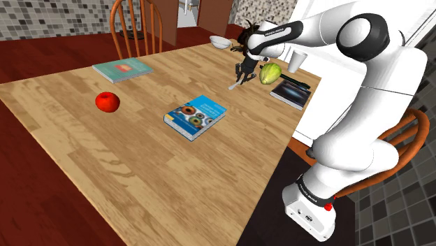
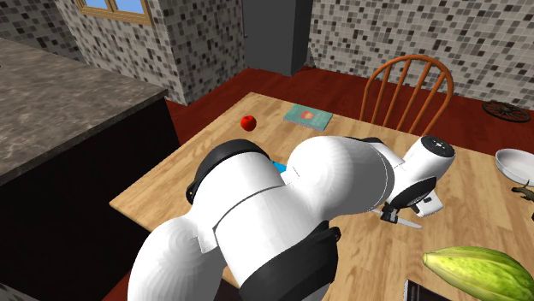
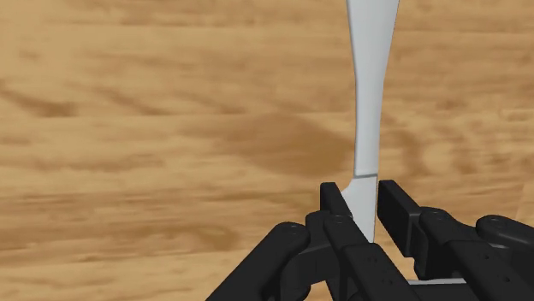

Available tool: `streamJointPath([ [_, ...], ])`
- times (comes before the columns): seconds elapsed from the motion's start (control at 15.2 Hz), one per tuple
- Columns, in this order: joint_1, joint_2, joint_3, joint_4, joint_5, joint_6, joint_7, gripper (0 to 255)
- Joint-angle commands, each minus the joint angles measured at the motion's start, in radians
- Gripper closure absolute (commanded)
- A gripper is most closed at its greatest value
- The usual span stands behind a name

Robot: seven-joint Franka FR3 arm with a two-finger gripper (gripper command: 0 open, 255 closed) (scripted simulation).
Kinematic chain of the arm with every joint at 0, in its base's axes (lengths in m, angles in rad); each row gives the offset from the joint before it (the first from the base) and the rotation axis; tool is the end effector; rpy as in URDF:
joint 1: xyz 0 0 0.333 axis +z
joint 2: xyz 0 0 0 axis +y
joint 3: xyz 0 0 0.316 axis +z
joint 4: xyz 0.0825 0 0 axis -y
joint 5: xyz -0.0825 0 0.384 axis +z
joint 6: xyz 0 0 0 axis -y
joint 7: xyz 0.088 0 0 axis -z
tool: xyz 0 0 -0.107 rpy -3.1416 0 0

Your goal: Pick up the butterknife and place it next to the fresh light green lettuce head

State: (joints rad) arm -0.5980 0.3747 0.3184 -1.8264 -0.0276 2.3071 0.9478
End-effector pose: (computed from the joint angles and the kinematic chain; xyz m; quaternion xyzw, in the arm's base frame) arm 0.6200 -0.1948 0.3511 -0.8120 0.5785 -0.0440 0.0638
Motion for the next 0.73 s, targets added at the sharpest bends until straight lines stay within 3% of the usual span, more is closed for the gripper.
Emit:
streamJointPath([
  [0.0,0.000,0.000,0.000,0.000,0.000,0.000,0.000,0],
  [0.33,0.000,0.000,0.000,0.000,0.000,0.000,0.000,0],
  [0.66,-0.017,-0.074,0.009,0.028,0.026,-0.100,-0.017,0],
])
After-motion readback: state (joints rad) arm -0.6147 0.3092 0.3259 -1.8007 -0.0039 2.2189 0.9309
